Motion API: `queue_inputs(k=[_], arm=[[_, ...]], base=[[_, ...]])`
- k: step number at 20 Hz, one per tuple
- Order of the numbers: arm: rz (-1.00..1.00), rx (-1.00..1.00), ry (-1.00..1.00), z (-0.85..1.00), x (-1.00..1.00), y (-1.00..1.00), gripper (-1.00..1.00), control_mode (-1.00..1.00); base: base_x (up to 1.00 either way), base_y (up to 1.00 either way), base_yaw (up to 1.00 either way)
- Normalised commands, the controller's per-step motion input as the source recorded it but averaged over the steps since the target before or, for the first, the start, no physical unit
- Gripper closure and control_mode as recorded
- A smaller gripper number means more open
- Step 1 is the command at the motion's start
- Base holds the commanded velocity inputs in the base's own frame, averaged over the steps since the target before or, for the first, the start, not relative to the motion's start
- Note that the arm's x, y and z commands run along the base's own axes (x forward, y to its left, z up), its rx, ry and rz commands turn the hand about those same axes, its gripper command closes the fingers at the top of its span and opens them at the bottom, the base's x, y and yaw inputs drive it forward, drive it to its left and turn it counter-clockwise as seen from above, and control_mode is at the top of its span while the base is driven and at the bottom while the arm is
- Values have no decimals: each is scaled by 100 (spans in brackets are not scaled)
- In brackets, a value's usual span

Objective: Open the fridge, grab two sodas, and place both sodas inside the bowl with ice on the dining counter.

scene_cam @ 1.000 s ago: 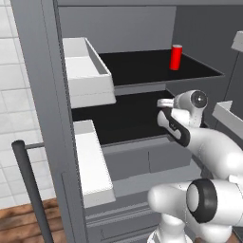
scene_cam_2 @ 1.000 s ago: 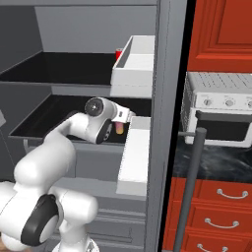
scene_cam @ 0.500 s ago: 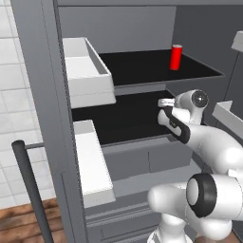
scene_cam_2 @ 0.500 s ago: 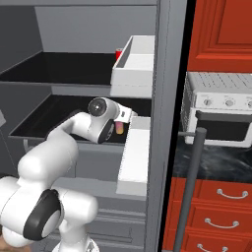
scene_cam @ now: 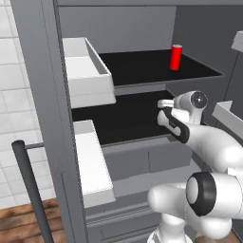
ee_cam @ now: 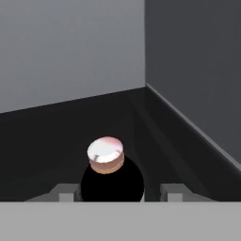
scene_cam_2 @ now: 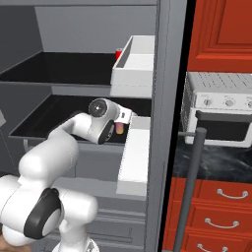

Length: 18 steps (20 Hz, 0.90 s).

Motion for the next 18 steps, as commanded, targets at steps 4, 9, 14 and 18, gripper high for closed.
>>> queue_inputs(k=[4,9,14,18], arm=[[0,0,0,-7,4,0,100,-100],[0,0,0,-5,2,0,100,-100],[0,0,-1,0,-2,0,100,-100],[0,0,-3,0,-14,-2,100,-100]], base=[[0,0,0],[0,0,0],[0,0,0],[0,0,0]])
